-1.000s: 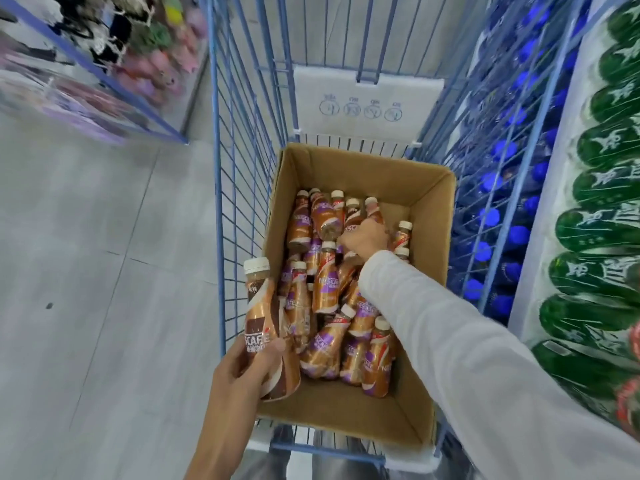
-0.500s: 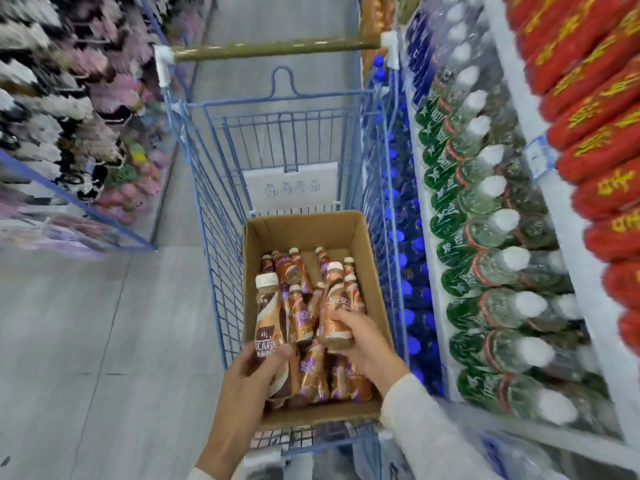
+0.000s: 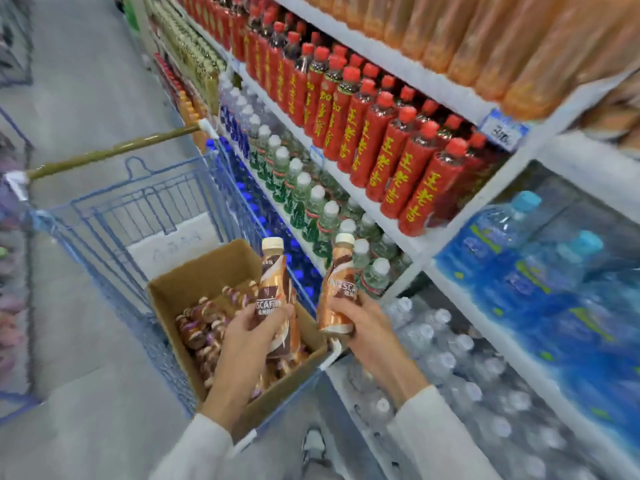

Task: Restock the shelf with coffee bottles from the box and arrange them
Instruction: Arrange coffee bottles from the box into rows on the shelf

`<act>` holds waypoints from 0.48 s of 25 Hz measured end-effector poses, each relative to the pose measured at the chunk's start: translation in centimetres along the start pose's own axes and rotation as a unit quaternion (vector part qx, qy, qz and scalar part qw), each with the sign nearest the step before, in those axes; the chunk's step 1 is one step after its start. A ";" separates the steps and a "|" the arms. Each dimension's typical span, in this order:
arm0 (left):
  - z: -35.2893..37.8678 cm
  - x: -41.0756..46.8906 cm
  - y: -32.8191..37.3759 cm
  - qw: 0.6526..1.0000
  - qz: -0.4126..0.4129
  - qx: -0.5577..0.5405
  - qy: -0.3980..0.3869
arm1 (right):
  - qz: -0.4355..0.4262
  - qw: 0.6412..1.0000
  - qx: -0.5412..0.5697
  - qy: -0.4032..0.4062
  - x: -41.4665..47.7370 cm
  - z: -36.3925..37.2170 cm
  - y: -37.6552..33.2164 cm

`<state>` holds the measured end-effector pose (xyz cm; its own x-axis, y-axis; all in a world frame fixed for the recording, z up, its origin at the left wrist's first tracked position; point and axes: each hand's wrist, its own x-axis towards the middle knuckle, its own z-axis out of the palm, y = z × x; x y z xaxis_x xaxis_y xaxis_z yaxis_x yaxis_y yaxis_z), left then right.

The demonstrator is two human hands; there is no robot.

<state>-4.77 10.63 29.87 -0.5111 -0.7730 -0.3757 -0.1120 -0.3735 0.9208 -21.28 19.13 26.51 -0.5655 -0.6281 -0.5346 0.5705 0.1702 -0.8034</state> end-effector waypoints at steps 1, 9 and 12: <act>1.1 -0.5 0.2 1.000 0.007 0.005 -0.019 | -0.017 1.000 0.002 0.012 -1.5 -1.5 -0.6; 16.3 -5.2 1.5 0.975 0.026 0.048 -0.214 | -0.141 0.981 0.029 0.132 -14.1 -14.8 -5.1; 23.0 -8.2 1.7 0.956 0.031 0.055 -0.285 | -0.170 0.965 0.044 0.195 -18.8 -19.8 -6.5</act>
<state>-20.33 28.12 36.91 -0.8977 -0.3748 -0.2316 -0.1397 -0.2564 0.9564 -26.15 44.85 36.55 -0.9000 -0.2996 -0.3165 0.3516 -0.0702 -0.9335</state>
